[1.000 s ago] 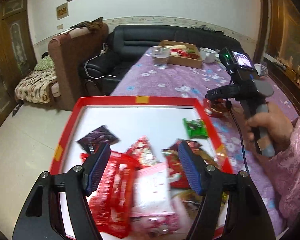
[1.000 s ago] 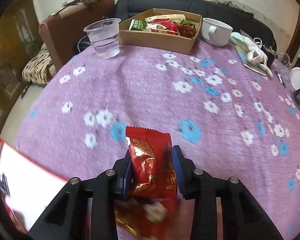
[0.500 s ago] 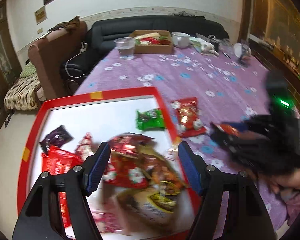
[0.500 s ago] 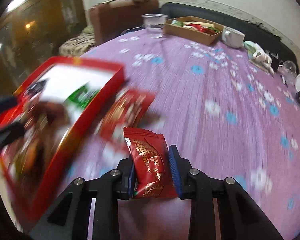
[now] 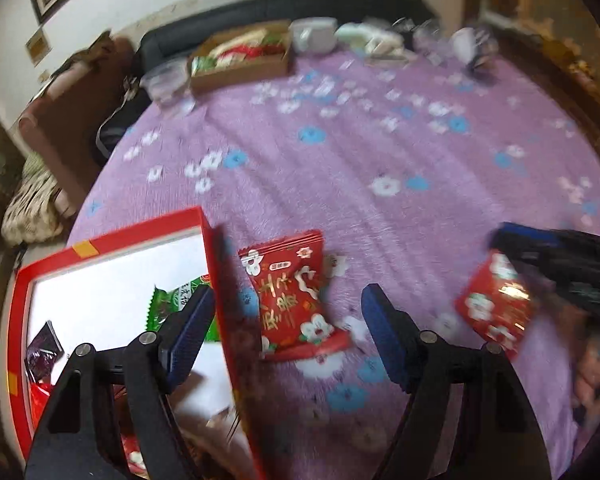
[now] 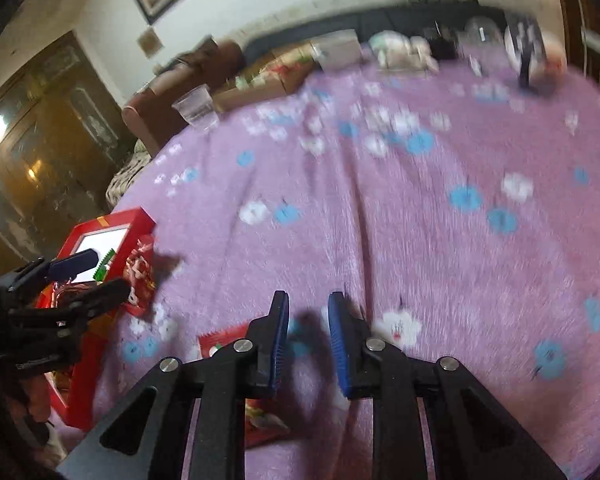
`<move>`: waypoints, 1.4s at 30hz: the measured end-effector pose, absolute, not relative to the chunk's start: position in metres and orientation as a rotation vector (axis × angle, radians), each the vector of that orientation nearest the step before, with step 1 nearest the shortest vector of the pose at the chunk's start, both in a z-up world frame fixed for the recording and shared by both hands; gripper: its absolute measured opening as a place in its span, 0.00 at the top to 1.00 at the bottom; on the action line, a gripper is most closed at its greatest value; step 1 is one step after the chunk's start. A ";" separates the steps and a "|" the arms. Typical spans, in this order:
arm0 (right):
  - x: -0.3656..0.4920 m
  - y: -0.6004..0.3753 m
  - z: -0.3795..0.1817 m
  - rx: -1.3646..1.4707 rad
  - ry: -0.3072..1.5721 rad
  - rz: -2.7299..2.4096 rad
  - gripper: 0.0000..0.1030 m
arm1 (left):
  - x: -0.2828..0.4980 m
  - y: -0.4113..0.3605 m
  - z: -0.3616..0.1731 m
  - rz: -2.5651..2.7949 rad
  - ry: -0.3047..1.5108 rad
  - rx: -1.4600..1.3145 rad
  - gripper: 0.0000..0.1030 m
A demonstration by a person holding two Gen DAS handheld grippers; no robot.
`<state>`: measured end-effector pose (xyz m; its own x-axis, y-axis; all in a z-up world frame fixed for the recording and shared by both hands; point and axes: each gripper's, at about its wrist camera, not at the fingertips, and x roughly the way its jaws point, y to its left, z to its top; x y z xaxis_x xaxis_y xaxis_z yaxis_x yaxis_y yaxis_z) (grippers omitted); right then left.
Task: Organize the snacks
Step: 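Grasp a small red packet with each gripper from the tablecloth, then carry both red packets over the tray and release them with both grippers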
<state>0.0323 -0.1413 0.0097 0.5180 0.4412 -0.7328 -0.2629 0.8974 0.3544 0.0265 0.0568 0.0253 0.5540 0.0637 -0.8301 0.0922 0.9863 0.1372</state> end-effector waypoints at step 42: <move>0.006 -0.066 0.052 0.255 0.887 0.662 0.80 | -0.056 0.136 0.074 -0.095 0.796 0.007 0.68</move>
